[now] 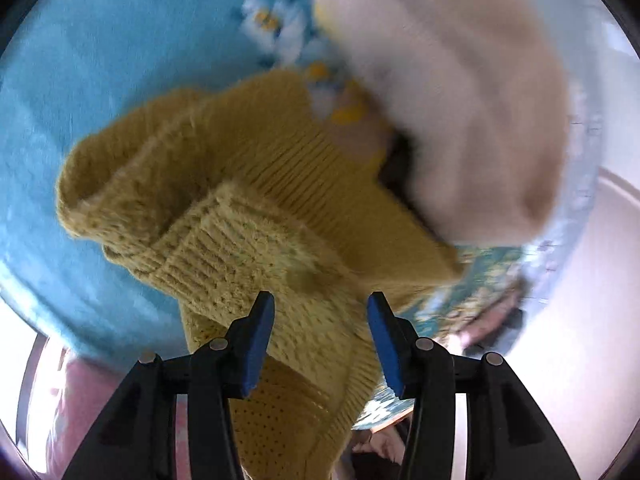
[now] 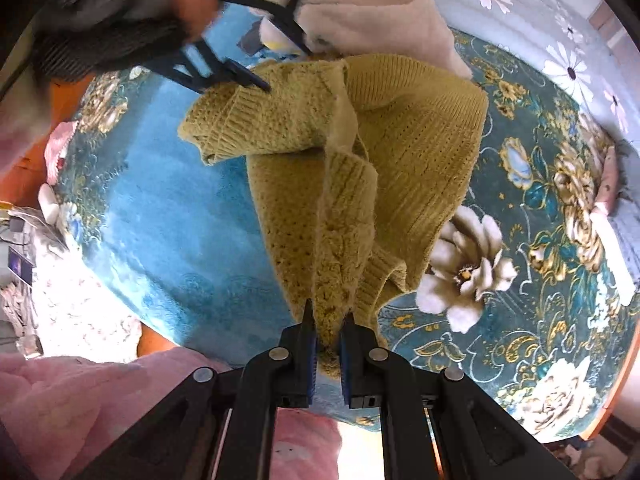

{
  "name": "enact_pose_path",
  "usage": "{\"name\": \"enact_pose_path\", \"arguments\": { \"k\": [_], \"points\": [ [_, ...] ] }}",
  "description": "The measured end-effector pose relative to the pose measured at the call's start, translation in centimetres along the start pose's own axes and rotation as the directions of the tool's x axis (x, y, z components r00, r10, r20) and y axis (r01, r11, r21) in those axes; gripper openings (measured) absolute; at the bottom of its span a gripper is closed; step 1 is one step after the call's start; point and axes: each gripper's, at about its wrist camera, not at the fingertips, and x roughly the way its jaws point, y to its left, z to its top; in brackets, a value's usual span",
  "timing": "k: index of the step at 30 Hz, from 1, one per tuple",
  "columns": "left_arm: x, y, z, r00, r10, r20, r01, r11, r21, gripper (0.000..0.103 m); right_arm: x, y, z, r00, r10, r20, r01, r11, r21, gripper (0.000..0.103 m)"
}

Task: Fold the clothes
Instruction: 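Hold the sweater with both grippers and lift it off the bed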

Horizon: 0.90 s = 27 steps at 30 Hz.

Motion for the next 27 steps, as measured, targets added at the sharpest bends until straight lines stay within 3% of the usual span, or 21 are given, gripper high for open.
{"name": "enact_pose_path", "arguments": {
  "k": [4,5,6,9,12,14,17,21,27],
  "points": [
    [1.2,-0.3,1.4,0.999,0.037,-0.02,-0.037,0.999,-0.027,0.044,-0.1,0.0,-0.4,1.0,-0.019,0.005,0.019,1.0,0.018,0.01],
    [1.5,-0.3,1.8,0.999,0.045,-0.024,-0.046,0.998,-0.033,0.024,-0.1,-0.1,-0.5,1.0,-0.024,0.006,0.024,0.999,0.024,0.01],
    [1.5,-0.4,2.1,0.998,0.052,-0.024,-0.053,0.998,-0.025,0.013,-0.1,-0.5,-0.6,1.0,-0.024,0.006,0.023,0.999,0.043,0.01],
    [0.8,-0.6,2.5,0.999,0.045,0.0,-0.045,0.998,0.033,0.012,-0.1,-1.6,-0.9,1.0,-0.022,0.003,0.022,0.995,0.099,0.01],
    [-1.5,-0.6,2.0,0.998,-0.028,0.053,0.023,0.995,0.1,0.01,-0.8,-3.5,-0.5,0.999,-0.027,0.028,0.022,0.984,0.179,0.01],
    [-4.2,-0.8,0.8,0.99,-0.092,0.109,0.069,0.978,0.197,0.01,-2.0,-5.5,0.2,0.997,-0.045,0.066,0.027,0.967,0.252,0.01],
    [-8.4,-1.4,-1.7,0.955,-0.238,0.176,0.168,0.926,0.339,0.01,-4.4,-8.0,1.5,0.988,-0.08,0.134,0.032,0.944,0.329,0.01],
    [-13.4,-0.5,-3.5,0.901,-0.387,0.195,0.288,0.871,0.397,0.01,-8.3,-10.1,3.6,0.962,-0.128,0.24,0.031,0.929,0.37,0.01],
    [-20.7,-2.7,-6.2,0.804,-0.529,0.272,0.35,0.79,0.503,0.01,-15.4,-9.6,8.8,0.888,-0.212,0.407,0.094,0.952,0.29,0.009]
  ]
}}
